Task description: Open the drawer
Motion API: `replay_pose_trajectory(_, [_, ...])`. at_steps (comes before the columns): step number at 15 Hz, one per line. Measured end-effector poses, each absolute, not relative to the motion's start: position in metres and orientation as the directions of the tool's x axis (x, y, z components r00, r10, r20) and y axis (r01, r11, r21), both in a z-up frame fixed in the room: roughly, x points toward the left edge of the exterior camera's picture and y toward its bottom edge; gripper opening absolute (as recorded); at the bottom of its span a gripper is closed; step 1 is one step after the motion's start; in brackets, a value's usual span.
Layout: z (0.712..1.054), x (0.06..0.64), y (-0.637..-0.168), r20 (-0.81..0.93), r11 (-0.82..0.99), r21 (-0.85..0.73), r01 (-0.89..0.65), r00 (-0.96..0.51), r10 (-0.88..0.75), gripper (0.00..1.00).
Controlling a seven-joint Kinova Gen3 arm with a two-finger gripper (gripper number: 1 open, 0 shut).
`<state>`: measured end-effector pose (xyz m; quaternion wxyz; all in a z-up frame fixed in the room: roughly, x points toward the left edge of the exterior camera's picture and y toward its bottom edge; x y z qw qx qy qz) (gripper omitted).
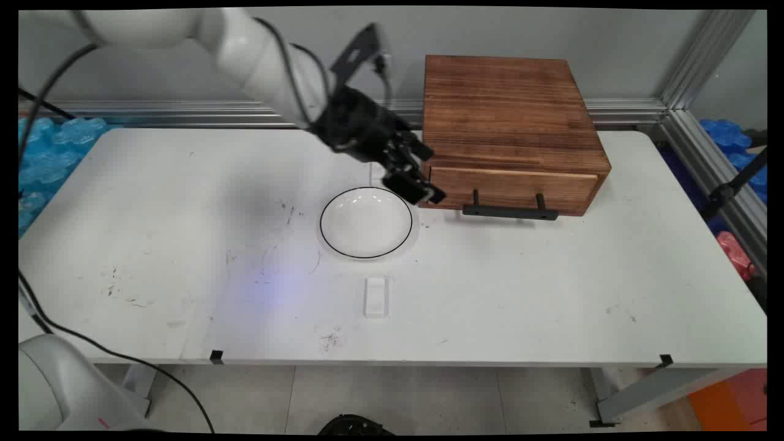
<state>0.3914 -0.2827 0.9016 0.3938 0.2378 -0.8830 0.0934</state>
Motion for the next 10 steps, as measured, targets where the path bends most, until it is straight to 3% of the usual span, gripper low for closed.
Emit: replay_pose_trajectory(10, [0.884,0.287,-0.335,0.579,0.883,-0.094,-0.460,-0.747,-0.327,1.00])
